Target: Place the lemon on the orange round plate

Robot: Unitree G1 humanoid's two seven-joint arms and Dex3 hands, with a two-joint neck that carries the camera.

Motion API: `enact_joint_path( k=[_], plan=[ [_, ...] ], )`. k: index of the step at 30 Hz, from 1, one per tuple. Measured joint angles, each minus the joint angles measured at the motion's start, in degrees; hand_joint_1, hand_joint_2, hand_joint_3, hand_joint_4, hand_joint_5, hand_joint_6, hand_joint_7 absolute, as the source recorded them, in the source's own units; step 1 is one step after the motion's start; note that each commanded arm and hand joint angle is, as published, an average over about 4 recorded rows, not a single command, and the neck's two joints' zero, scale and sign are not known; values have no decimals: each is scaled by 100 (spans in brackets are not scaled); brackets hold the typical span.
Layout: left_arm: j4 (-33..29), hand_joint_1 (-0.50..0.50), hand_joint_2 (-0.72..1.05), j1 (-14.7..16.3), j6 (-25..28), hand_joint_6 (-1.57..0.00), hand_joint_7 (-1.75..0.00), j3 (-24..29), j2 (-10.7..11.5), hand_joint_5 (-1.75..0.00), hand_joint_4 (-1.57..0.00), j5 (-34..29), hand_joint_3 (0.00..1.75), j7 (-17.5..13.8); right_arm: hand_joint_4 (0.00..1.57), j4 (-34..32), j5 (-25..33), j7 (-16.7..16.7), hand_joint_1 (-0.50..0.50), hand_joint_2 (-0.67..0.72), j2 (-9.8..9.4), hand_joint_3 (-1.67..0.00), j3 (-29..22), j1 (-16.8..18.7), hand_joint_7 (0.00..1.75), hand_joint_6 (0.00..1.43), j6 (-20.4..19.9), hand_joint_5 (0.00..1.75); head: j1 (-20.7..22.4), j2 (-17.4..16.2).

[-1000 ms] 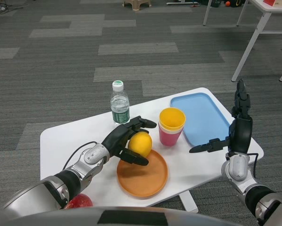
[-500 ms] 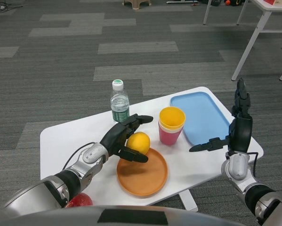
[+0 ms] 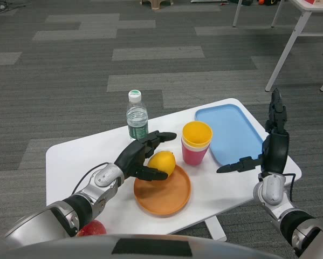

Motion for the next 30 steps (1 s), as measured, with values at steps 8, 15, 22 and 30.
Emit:
enact_joint_path(
  k=[8,15,22,30],
  plan=[
    [4,50,91,7,-422,0,-24,-6,0,0,0,5,9,300,34,4,0,0,-8,28,0,0,0,0,0,0,0,0,-1,-20],
    [-2,50,105,28,-561,-7,-24,-32,-3,0,0,-435,9,310,35,14,0,0,-8,28,0,0,0,0,0,0,0,0,15,-47],
    [-333,50,27,157,-735,-56,-40,-48,7,0,0,-1042,9,276,34,38,0,0,-8,28,1,0,0,2,0,0,0,0,27,-67],
    [-1302,50,14,305,-842,-90,-44,233,55,-26,0,-1400,9,137,34,72,0,0,-8,28,2,0,0,3,0,0,0,0,32,-94]
  ],
)
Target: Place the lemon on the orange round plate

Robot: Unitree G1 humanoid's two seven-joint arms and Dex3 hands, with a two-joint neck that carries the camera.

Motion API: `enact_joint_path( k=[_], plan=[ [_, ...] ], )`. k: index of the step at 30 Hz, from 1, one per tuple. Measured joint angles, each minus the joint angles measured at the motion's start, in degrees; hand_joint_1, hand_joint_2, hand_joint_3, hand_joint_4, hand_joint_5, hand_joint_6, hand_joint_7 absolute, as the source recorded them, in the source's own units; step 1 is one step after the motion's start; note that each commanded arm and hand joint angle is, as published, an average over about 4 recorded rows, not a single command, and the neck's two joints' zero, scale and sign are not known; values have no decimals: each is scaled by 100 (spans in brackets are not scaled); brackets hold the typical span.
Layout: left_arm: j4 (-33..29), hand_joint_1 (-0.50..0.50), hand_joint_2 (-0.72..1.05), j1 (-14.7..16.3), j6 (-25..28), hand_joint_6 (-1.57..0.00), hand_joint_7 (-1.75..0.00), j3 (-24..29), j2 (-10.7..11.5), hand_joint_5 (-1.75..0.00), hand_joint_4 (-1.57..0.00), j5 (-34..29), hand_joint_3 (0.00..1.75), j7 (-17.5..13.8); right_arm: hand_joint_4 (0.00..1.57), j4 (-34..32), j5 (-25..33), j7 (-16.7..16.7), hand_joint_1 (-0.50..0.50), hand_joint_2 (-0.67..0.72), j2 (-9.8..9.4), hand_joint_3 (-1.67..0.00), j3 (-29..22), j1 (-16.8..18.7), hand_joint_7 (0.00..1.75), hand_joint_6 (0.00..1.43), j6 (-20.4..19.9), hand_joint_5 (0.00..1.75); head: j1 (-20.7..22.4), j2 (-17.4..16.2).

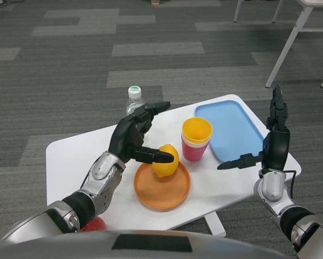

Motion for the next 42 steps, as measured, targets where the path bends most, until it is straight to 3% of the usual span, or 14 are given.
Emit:
enact_joint_path(
  k=[3,6,9,12,17,20,22,24,26,29,33,36,39,42],
  plan=[
    [-346,50,7,17,-69,-103,-45,168,39,-82,0,-5,9,-14,34,7,-1,0,-8,28,0,0,0,0,0,0,0,0,1,2],
    [-632,50,5,42,-148,-120,-42,373,76,-118,0,-124,9,-28,34,17,0,0,-8,28,0,0,0,0,0,0,0,0,9,5],
    [-818,50,-13,70,-237,-134,-42,519,101,-149,-2,-313,9,-44,34,32,0,0,-8,28,0,0,0,-1,0,0,0,0,27,3],
    [-983,50,-33,125,-350,-137,-42,725,114,-167,-10,-460,9,-150,34,76,0,0,-8,28,1,0,0,-3,0,0,0,0,53,1],
    [-1128,50,-37,167,-531,-121,-42,1002,119,-175,-19,-493,9,-200,34,106,0,0,-8,28,1,0,0,-6,0,0,0,0,90,-10],
    [-1159,50,-37,213,-553,-102,-75,1065,119,-175,-16,-493,9,-205,34,111,1,0,-8,28,1,0,0,-7,0,0,0,0,116,-2],
    [-1171,50,-37,241,-593,-59,-86,1103,118,-175,-13,-493,9,-205,34,113,1,0,-8,28,1,0,1,-8,0,0,0,0,123,3],
    [-1183,50,-33,267,-696,-13,-61,1157,117,-162,-17,-493,9,-205,34,115,0,0,-8,28,1,0,1,-9,0,0,0,0,135,8],
    [-1193,50,-28,297,-792,0,-37,1206,116,-146,-30,-494,9,-204,34,117,1,0,-8,28,1,0,1,-10,0,0,0,0,158,20],
    [-1201,50,-19,354,-834,0,-28,1224,116,-144,-37,-496,9,-204,34,118,2,0,-8,28,1,0,1,-10,0,0,0,0,190,39],
    [-1230,50,3,373,-880,0,-28,1225,116,-44,0,-497,9,-164,34,119,1,0,-8,28,1,0,3,-11,0,0,0,0,234,52],
    [-1235,50,16,373,-942,0,-26,1219,115,-13,0,-499,9,-89,34,120,1,-1,-8,28,1,0,4,-12,0,0,0,0,250,59],
    [-1236,50,21,375,-1039,0,-23,1201,114,0,0,-499,9,31,34,120,1,-1,-7,28,1,0,8,-13,0,0,0,0,264,73],
    [-1237,50,29,378,-1183,0,-28,1158,114,0,0,-499,9,224,34,120,1,0,-8,28,0,0,14,-13,0,0,0,0,267,77]
  ],
)
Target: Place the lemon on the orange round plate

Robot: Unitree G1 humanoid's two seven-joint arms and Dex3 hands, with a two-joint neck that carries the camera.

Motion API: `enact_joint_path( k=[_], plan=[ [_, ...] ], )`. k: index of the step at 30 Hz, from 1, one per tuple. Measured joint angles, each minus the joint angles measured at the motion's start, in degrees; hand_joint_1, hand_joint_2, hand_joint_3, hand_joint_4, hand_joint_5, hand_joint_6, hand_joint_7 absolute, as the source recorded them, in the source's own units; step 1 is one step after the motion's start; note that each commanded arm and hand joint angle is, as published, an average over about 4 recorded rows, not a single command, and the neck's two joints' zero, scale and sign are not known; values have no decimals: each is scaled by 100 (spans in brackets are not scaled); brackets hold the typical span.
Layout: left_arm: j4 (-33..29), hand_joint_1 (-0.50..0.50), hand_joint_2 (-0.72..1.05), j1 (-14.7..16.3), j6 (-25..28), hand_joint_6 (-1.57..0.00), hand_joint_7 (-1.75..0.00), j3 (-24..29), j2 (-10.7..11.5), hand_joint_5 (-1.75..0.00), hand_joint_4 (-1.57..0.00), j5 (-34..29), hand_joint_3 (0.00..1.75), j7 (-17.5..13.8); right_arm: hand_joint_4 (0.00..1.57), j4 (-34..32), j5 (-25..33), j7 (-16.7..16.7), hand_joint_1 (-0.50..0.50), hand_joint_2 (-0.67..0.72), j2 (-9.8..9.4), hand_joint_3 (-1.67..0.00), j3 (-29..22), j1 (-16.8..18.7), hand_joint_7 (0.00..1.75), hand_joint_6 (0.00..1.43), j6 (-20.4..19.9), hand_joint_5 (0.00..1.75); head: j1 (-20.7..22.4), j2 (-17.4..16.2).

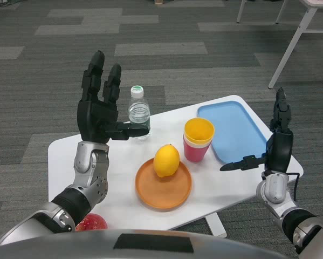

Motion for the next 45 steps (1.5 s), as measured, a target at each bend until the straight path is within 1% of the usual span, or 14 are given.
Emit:
enact_joint_path(
  k=[2,4,5,10,14,16,17,18,21,24,34,36,43,45],
  plan=[
    [-1,50,36,4,-135,0,-28,-58,-1,0,0,0,9,188,34,0,0,0,-8,28,0,0,5,-1,0,0,0,0,5,5],
    [-1,50,41,5,-219,0,-28,-95,-1,0,0,0,9,302,34,0,-1,0,-8,28,0,0,8,-1,0,0,0,0,11,11],
    [-1,50,43,6,-235,0,-28,-105,-1,0,0,0,9,320,34,0,-1,0,-8,28,0,0,8,-1,0,0,0,0,11,14],
    [-1,50,43,13,-266,0,-35,-157,-1,0,0,0,9,345,34,0,-1,0,-8,28,0,0,11,-1,0,0,0,0,12,27],
    [-2,50,43,26,-270,0,-37,-177,-1,0,0,0,9,346,34,-1,-1,0,-8,28,0,0,11,-1,0,0,0,0,11,33],
    [-4,50,34,31,-272,-12,-40,-180,-1,0,0,0,9,350,34,-1,-1,0,-8,28,0,0,11,-1,0,0,0,0,10,34],
    [-9,50,29,34,-277,-22,-42,-181,-1,0,0,0,9,355,34,-1,-1,0,-8,28,0,0,11,-1,0,0,0,0,10,35],
    [-17,50,25,37,-281,-36,-40,-183,-1,0,0,0,9,362,34,-2,-1,0,-8,28,0,0,11,-1,0,0,0,0,12,38],
    [-56,50,21,49,-289,-62,-35,-189,0,0,0,0,9,378,34,-5,-1,0,-8,28,0,0,11,-1,0,0,0,0,18,48],
    [-79,50,16,54,-290,-69,-35,-195,0,0,0,0,9,386,34,-8,-1,0,-8,28,0,0,11,-1,0,0,0,0,19,54],
    [-116,50,16,77,-291,-74,-37,-198,0,0,0,2,9,389,34,-22,-1,0,-8,28,0,0,11,0,0,0,0,0,19,74],
    [-121,50,21,83,-291,-75,-35,-198,0,0,0,3,9,389,34,-23,-1,0,-8,28,0,0,11,0,0,0,0,0,21,74],
    [-123,50,16,108,-291,-79,-35,-198,3,0,0,5,9,390,34,-26,-1,0,-6,28,0,0,11,0,0,0,0,0,28,76],
    [-123,50,16,108,-291,-84,-35,-198,5,0,0,5,9,390,34,-26,-1,0,-6,28,0,0,11,0,0,0,0,0,32,82]
  ],
)
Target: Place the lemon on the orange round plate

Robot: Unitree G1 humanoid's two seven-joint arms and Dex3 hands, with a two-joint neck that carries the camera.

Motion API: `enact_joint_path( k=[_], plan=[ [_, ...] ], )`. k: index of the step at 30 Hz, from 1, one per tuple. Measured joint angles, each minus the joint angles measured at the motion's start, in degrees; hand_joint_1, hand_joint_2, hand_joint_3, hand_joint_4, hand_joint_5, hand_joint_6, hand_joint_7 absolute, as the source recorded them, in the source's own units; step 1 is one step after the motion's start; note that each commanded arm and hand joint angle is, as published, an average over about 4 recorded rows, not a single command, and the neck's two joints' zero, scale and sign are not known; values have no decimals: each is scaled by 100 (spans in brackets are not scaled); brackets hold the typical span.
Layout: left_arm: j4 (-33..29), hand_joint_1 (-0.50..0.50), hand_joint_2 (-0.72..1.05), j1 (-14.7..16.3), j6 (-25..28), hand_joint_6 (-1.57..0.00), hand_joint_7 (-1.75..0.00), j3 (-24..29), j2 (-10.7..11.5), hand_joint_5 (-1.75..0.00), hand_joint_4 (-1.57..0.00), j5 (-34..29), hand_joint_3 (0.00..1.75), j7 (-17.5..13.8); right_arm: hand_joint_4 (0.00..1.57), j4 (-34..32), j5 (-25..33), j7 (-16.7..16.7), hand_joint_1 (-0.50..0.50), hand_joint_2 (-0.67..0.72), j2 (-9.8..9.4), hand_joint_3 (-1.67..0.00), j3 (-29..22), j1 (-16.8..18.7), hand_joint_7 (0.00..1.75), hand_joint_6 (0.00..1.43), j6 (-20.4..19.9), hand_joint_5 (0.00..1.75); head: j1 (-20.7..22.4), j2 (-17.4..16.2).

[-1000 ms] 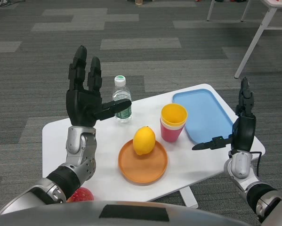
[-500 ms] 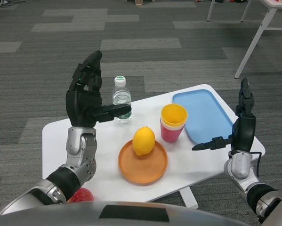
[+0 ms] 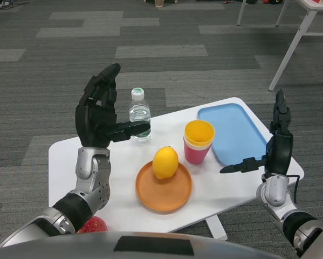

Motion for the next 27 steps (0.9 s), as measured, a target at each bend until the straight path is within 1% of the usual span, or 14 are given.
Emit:
enact_joint_path(
  k=[2,4,10,13,15,16,17,19,20,21,23,27],
  plan=[
    [0,50,3,0,0,-88,-35,0,2,0,0,0,9,0,34,0,0,0,-6,28,0,0,0,0,0,0,0,0,9,20],
    [0,50,-15,0,0,-90,-35,0,4,0,0,2,9,0,34,-1,0,0,-7,28,0,0,0,0,0,0,0,0,18,40],
    [0,50,-28,0,0,-98,-35,0,15,0,0,8,9,0,34,-1,0,0,-8,28,0,0,0,0,0,0,0,0,40,82],
    [0,50,-28,0,0,-99,-35,0,18,0,0,11,9,0,34,-1,0,0,-6,28,0,0,0,0,0,0,0,0,54,108],
    [0,50,-24,0,0,-99,-35,0,19,0,0,12,9,0,34,-1,0,0,-7,28,0,0,0,0,0,0,0,0,68,123],
    [0,50,-13,0,0,-98,-37,0,19,0,0,12,9,0,34,-1,0,0,-7,28,0,0,0,0,0,0,0,0,75,129],
    [0,50,3,0,0,-92,-38,0,19,0,0,12,9,1,34,-1,0,0,-6,28,0,0,0,0,0,0,0,0,83,138],
    [0,50,34,0,0,-77,-42,-1,19,0,0,13,9,2,34,-1,0,0,-4,28,0,0,0,0,0,0,0,0,91,148],
    [0,50,43,0,0,-70,-42,-2,19,0,0,14,9,3,34,-1,0,0,-4,28,0,0,0,0,0,0,0,0,92,151],
    [0,50,47,0,0,-66,-42,-4,19,0,0,14,9,4,34,-1,0,0,-4,28,0,0,0,0,0,0,0,0,92,151],
    [0,50,52,0,0,-63,-42,-6,20,0,0,14,9,5,34,-1,0,0,-4,28,0,0,-1,0,0,0,0,0,92,151],
    [-1,50,60,0,1,-64,-47,-17,20,0,0,12,9,6,34,-1,0,0,-7,28,0,0,-1,0,0,0,0,0,104,149]
  ],
)
